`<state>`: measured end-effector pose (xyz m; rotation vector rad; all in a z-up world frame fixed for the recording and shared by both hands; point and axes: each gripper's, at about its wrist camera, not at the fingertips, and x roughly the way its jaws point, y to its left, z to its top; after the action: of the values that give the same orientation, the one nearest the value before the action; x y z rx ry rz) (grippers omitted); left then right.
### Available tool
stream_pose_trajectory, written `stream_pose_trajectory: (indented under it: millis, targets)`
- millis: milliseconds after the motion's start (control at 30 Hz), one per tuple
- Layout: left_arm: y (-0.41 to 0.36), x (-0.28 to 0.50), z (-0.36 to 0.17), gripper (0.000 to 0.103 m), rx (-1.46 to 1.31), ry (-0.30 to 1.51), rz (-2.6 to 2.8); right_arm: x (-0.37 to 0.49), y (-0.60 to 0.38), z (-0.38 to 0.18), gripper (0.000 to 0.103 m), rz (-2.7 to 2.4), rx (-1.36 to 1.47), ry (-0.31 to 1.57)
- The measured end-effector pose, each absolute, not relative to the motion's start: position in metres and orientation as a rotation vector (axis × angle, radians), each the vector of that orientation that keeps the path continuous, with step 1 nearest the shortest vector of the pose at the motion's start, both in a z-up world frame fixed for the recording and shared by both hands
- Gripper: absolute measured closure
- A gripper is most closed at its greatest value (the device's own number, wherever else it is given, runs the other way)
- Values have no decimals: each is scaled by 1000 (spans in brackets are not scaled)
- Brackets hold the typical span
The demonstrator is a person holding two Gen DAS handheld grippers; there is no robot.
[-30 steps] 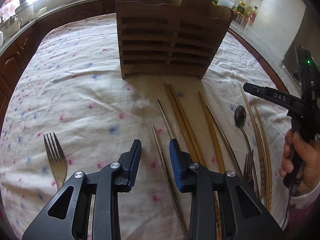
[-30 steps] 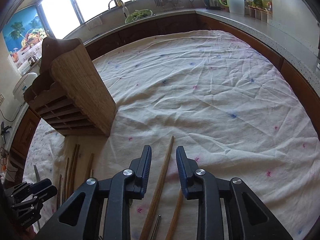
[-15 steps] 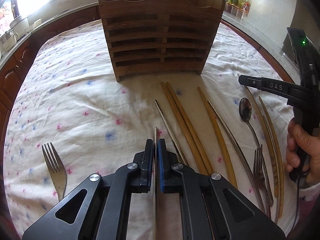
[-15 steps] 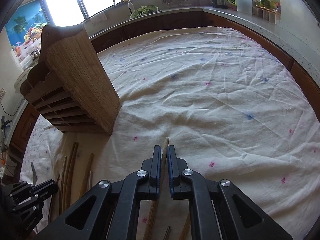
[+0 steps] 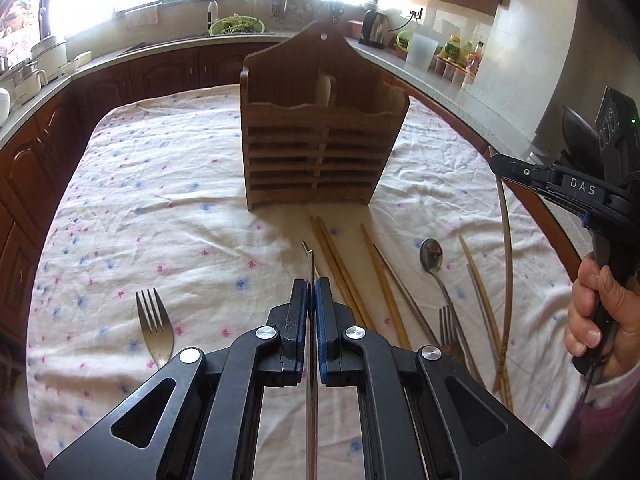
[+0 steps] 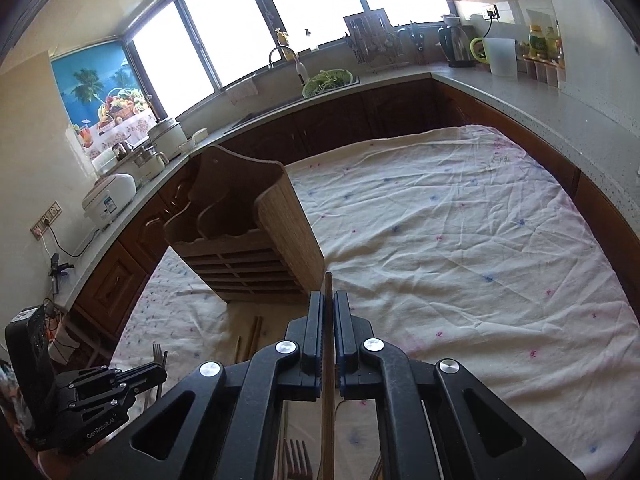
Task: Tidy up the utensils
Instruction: 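Lift both chopsticks and carry them above the wooden utensil holder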
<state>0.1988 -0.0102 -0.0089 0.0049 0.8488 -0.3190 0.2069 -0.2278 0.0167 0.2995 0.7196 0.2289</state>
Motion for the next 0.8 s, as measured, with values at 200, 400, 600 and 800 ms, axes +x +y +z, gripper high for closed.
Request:
stream_pose_trajectory:
  millis: [200, 400, 600, 800]
  targets:
    - [3, 180, 26, 100, -25, 755, -335, 190, -220, 53, 98, 262, 286, 640]
    - [11, 164, 54, 100, -45, 672, -345, 180, -215, 78, 98, 280, 268, 573]
    - [22, 157, 76, 100, -69, 609, -340, 176, -213, 97, 98, 285, 259, 517]
    - [30, 162, 93, 100, -82, 551, -330, 182, -210, 111, 98, 288, 265, 473]
